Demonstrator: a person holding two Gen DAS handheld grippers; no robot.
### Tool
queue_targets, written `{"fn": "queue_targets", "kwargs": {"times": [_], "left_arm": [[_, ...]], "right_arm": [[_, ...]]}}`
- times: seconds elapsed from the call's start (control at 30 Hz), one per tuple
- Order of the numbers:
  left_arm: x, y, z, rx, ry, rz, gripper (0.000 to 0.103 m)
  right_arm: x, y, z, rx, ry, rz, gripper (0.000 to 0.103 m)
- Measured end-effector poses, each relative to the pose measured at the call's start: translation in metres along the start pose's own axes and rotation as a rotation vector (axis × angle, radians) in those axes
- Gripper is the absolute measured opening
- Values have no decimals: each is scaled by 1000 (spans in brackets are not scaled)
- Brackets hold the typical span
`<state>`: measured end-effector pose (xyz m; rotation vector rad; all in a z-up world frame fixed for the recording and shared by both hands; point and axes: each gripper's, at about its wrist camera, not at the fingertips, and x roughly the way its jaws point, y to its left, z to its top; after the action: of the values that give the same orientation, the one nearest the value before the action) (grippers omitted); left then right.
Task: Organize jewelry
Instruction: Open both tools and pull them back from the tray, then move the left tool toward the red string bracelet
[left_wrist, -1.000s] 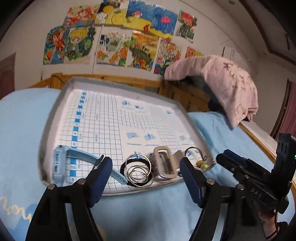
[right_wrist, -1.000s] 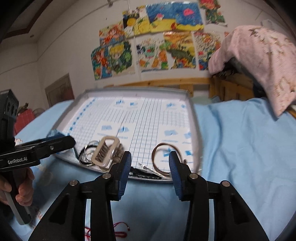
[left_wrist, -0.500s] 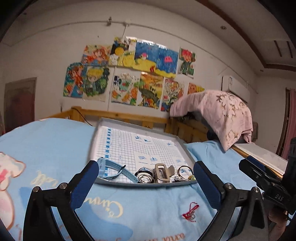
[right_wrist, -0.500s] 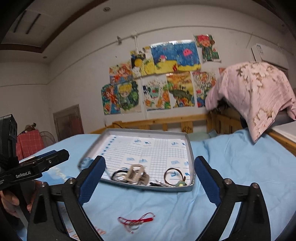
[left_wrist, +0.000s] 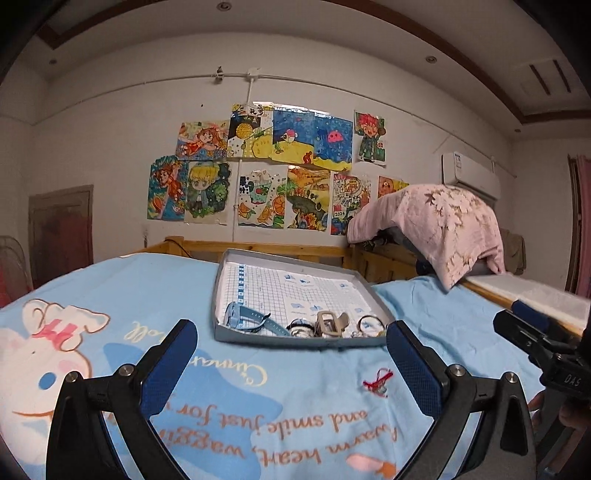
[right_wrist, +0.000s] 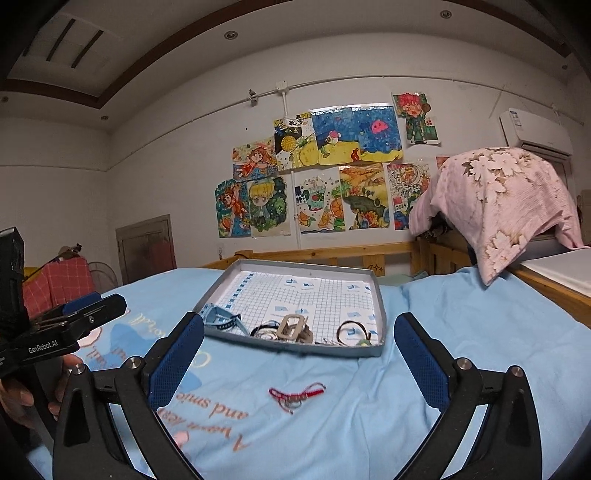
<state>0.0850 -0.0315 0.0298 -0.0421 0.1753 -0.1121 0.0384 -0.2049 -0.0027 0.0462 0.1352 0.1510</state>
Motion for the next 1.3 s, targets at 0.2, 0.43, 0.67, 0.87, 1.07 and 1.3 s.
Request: {"fn": "queue_targets", "kwargs": {"times": [0.2, 0.43, 0.67, 0.87, 1.07, 1.3], "left_arm": [[-15, -11, -24, 59, 4, 17, 103], [-21, -13, -32, 56, -5, 21, 103], [-14, -7, -28, 32, 35, -2, 103], [-3, -8, -22, 30, 85, -40, 103], [9, -8, -14, 10, 86, -49, 103], [31, -4, -4, -42, 95, -60, 103]], "right_arm": [[-17, 4, -16, -56, 18, -18, 101], [-22, 8, -28, -89, 40, -32, 101], [-17, 3, -26, -72, 61, -32, 101], [-9, -4, -22, -40, 82, -39, 101], [1, -10, -16, -36, 82, -47, 101], [21, -16, -5, -28, 82, -61, 101]]}}
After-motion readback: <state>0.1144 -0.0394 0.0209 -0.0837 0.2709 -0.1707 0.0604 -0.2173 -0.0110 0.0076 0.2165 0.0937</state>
